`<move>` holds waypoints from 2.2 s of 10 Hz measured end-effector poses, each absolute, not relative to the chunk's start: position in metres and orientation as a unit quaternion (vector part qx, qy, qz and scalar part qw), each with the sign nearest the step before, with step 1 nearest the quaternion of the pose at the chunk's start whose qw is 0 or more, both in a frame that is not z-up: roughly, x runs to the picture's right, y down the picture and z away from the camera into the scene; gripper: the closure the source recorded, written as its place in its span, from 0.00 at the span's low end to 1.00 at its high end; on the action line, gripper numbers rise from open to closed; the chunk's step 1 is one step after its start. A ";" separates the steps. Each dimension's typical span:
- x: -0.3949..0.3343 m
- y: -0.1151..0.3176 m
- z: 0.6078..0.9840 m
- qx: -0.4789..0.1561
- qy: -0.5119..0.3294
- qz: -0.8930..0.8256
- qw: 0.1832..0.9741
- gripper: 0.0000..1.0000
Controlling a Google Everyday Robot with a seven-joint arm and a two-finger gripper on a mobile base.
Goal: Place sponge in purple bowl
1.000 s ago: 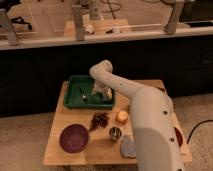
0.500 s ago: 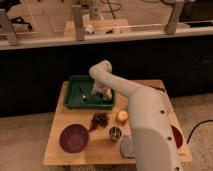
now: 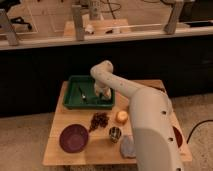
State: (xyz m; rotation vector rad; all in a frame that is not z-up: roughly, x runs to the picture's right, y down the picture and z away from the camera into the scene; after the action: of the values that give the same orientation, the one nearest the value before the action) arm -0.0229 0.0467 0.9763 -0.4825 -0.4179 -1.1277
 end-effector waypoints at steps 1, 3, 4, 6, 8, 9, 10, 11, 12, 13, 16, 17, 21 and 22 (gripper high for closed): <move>-0.026 0.046 0.974 -0.220 -0.199 -0.524 0.799 0.80; -0.031 0.042 0.968 -0.207 -0.211 -0.521 0.800 0.98; -0.038 0.039 0.961 -0.196 -0.219 -0.521 0.801 1.00; -0.046 0.029 0.946 -0.178 -0.229 -0.524 0.801 1.00; -0.056 0.022 0.934 -0.166 -0.230 -0.532 0.798 1.00; -0.059 0.020 0.927 -0.161 -0.232 -0.531 0.799 1.00; -0.059 0.015 0.920 -0.154 -0.230 -0.531 0.801 1.00; -0.059 0.011 0.913 -0.151 -0.228 -0.529 0.803 1.00; -0.063 0.007 0.903 -0.149 -0.231 -0.525 0.805 1.00; -0.067 0.003 0.893 -0.149 -0.239 -0.520 0.807 1.00; -0.076 -0.007 0.845 -0.117 -0.317 -0.501 0.797 1.00; -0.079 -0.005 0.829 -0.106 -0.346 -0.495 0.790 1.00; -0.095 0.007 0.771 -0.141 -0.430 -0.492 0.743 1.00; -0.094 0.006 0.763 -0.151 -0.437 -0.489 0.740 1.00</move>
State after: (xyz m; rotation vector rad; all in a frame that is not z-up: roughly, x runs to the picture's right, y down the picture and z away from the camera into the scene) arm -0.0944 0.0059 0.7630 -0.3302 -0.9581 -1.0734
